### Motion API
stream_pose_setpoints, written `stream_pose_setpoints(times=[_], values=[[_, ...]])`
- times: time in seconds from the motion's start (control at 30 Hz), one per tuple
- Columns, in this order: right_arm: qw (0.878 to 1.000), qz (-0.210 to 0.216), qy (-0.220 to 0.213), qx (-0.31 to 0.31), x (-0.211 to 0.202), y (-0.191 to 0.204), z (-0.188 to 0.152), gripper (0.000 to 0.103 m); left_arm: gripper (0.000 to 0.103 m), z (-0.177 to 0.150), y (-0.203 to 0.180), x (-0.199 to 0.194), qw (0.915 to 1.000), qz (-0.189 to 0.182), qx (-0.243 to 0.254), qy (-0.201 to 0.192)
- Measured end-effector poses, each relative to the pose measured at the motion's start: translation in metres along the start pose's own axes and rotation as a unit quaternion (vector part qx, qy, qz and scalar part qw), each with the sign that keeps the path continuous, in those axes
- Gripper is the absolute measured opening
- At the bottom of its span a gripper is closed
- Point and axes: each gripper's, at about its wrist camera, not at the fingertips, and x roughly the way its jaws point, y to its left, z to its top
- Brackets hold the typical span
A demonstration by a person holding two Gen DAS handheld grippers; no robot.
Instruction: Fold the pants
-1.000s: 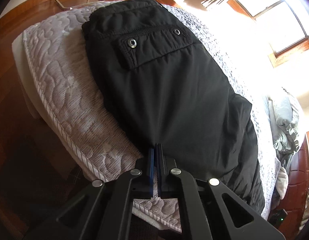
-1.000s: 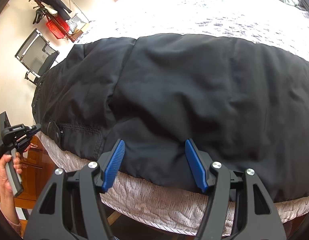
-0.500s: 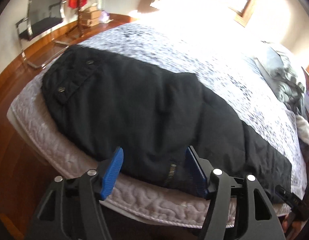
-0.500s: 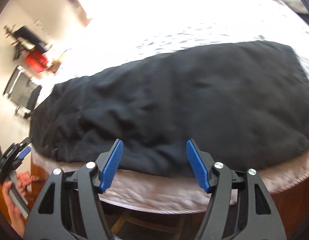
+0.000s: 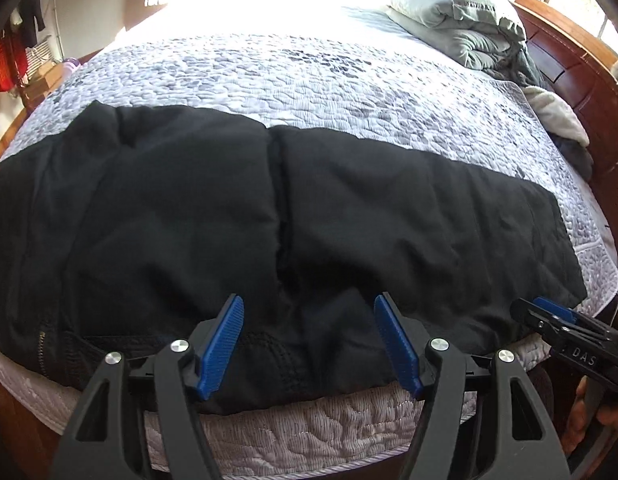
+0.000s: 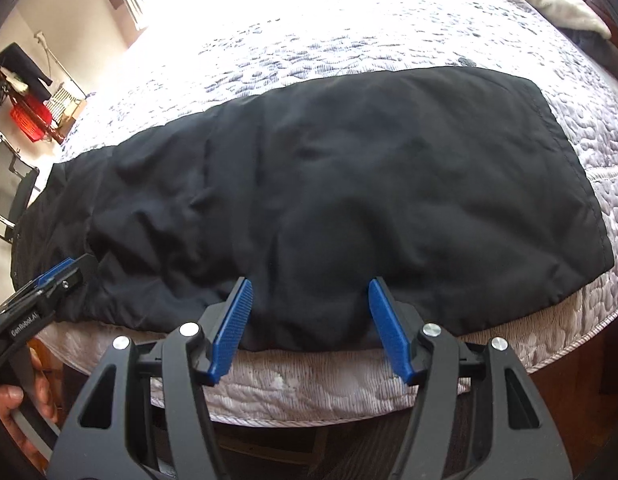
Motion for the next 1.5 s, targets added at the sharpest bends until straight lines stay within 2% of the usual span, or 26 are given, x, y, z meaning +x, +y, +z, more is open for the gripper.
stream_pose_setpoints(times=[0.1,0.2,0.37,0.5,0.63,0.73,0.77,0.8,0.83,0.9,0.97,1.1,1.2,1.37,1.5], values=[[1.000,0.015,0.000,0.016,-0.002,-0.012,-0.001,0.060,0.069,-0.007,-0.003,0.008,0.9999,0.009,0.004,0.006],[0.998,0.027,-0.005,0.058,-0.015,-0.035,-0.007,0.062,0.075,-0.011,-0.008,0.009,0.9997,0.016,0.019,0.000],[0.989,0.003,0.007,0.147,-0.029,-0.094,-0.028,0.063,0.078,-0.012,-0.009,0.008,0.9995,0.021,0.024,-0.001],[0.977,0.001,0.011,0.214,-0.024,-0.133,-0.040,0.066,0.079,-0.013,-0.009,0.007,0.9995,0.020,0.026,0.000],[0.971,0.012,0.001,0.239,-0.017,-0.148,-0.040,0.072,0.079,-0.014,-0.009,0.007,0.9994,0.019,0.030,0.002],[0.972,-0.003,-0.007,0.237,-0.013,-0.149,-0.032,0.074,0.079,-0.014,-0.009,0.007,0.9993,0.018,0.031,0.003],[0.971,-0.007,-0.009,0.239,-0.011,-0.150,-0.029,0.071,0.079,-0.014,-0.008,0.007,0.9994,0.017,0.031,0.003],[0.971,-0.008,-0.013,0.237,-0.010,-0.149,-0.027,0.058,0.079,-0.014,-0.009,0.007,0.9994,0.017,0.030,0.003],[0.973,-0.011,-0.020,0.229,-0.011,-0.146,-0.025,0.051,0.079,-0.014,-0.009,0.007,0.9994,0.017,0.030,0.003],[0.977,-0.017,-0.033,0.209,-0.018,-0.137,-0.020,0.012,0.080,-0.014,-0.008,0.007,0.9995,0.016,0.028,0.004],[0.982,-0.031,-0.057,0.176,-0.033,-0.122,-0.014,0.005,0.080,-0.013,-0.008,0.007,0.9995,0.015,0.028,0.005],[0.986,-0.081,-0.120,0.078,-0.066,-0.073,-0.005,0.004,0.080,-0.010,0.002,0.000,0.9999,0.007,0.012,0.005],[0.984,-0.087,-0.156,0.000,-0.088,-0.035,0.002,0.004,0.080,-0.008,0.013,-0.009,1.0000,0.009,-0.002,0.002],[0.973,-0.094,-0.179,-0.111,-0.100,0.033,0.011,0.005,0.080,-0.009,0.038,-0.015,0.9994,0.030,-0.019,0.003],[0.966,-0.080,-0.177,-0.169,-0.088,0.079,0.021,0.005,0.078,-0.011,0.053,-0.012,0.9994,0.014,-0.028,0.012]])
